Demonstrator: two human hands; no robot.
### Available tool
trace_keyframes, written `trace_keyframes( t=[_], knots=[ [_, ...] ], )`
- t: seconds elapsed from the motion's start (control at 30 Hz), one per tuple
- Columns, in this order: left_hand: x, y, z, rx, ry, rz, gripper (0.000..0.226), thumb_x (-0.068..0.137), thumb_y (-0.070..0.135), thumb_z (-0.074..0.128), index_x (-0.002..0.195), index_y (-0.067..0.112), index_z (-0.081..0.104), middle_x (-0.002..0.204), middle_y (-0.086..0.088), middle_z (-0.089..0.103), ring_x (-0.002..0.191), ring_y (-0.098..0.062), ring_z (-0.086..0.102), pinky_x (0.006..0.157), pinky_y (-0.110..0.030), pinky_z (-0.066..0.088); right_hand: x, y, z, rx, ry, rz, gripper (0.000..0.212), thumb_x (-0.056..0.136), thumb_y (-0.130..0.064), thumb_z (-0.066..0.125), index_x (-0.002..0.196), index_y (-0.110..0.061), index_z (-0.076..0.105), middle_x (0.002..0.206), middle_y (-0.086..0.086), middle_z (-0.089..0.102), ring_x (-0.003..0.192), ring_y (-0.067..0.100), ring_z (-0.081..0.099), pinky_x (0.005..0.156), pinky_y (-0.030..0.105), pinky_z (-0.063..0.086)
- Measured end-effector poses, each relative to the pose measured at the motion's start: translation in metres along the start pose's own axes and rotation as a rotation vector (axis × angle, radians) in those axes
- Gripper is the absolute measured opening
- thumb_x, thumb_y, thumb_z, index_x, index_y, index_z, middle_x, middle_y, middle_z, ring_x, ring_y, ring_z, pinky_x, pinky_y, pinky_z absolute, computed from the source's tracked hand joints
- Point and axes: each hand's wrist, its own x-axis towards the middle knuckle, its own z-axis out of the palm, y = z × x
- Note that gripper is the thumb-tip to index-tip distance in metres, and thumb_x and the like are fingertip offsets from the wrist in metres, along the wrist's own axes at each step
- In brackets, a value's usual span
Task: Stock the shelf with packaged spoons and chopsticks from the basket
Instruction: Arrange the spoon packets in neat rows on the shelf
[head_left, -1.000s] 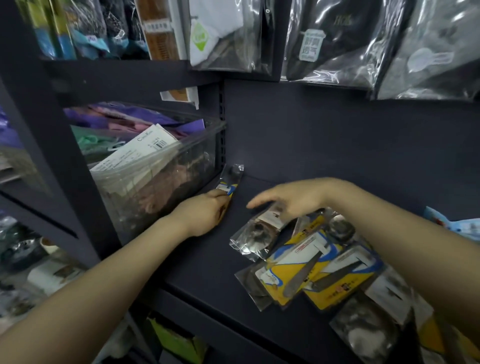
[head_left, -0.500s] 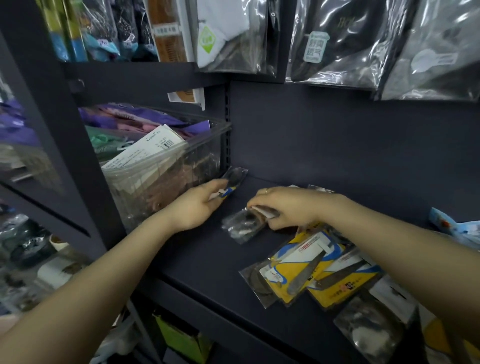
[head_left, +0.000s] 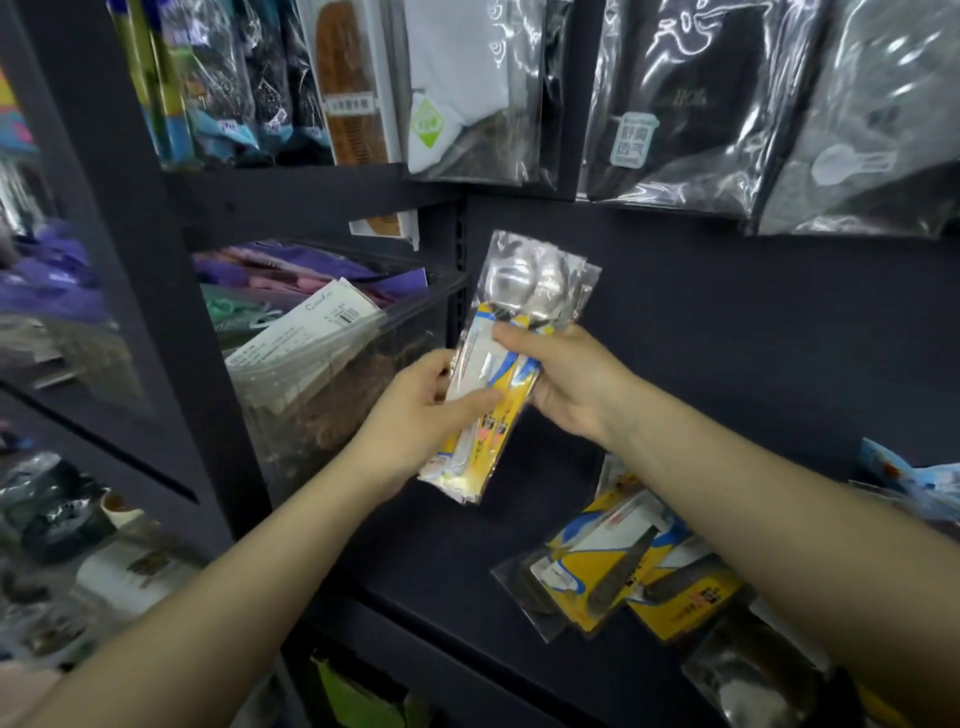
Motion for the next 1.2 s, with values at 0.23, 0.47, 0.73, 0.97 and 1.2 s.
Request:
trace_keyframes(
  t=[0.23,0.47,0.73,0.97,1.2],
  knots=[
    [-0.016,-0.005,-0.018,0.064,0.044,-0.192,0.005,0.084,0.01,0.061,0.084,0.008,0.056,0.04,0.001,0.056,0.03,-0.005,0.046,0.042,-0.017,0.04,0.003,0.013,-0.011,-0.006,0.003,0.237,0.018,0.094,-0.008,0.042,0.083,-0.016,0.054,0.078,0.003,0.064,0.062,0.011,0.063,0.056,0.021,0.051],
    [-0.033,-0.003,-0.021,0.038,-0.016,-0.267,0.007,0.086,0.004,0.058,0.089,0.01,0.056,0.054,0.004,0.067,0.044,-0.004,0.059,0.05,-0.02,0.048,0.006,0.034,-0.008,-0.12,0.108,0.317,0.014,0.091,-0.004,0.053,0.084,-0.017,0.052,0.073,0.002,0.061,0.052,0.006,0.05,0.034,0.012,0.033],
    [-0.045,-0.009,-0.023,0.265,0.123,-0.269,0.007,0.087,0.001,0.051,0.084,0.006,0.056,0.039,0.003,0.056,0.035,-0.005,0.049,0.056,-0.026,0.043,0.011,0.05,-0.009,-0.161,0.271,0.313,0.011,0.093,-0.02,0.055,0.086,-0.012,0.056,0.073,0.001,0.06,0.056,0.011,0.054,0.035,0.016,0.042],
    [-0.046,-0.001,-0.041,0.473,0.28,-0.17,0.004,0.085,0.011,0.056,0.085,0.014,0.058,0.073,-0.01,0.065,0.062,-0.025,0.059,0.066,-0.035,0.048,0.048,0.051,-0.037,-0.317,0.487,0.318,0.028,0.088,0.007,0.036,0.069,-0.013,0.043,0.07,0.007,0.046,0.056,0.016,0.047,0.028,0.008,0.033],
    [-0.047,-0.005,-0.041,0.341,0.225,-0.267,0.009,0.085,0.011,0.06,0.092,0.013,0.063,0.063,0.004,0.068,0.059,-0.012,0.063,0.066,-0.032,0.048,0.067,0.063,-0.03,-0.248,0.36,0.338,0.017,0.086,0.011,0.053,0.1,0.0,0.056,0.104,0.015,0.053,0.068,0.016,0.054,0.035,0.014,0.047]
  ],
)
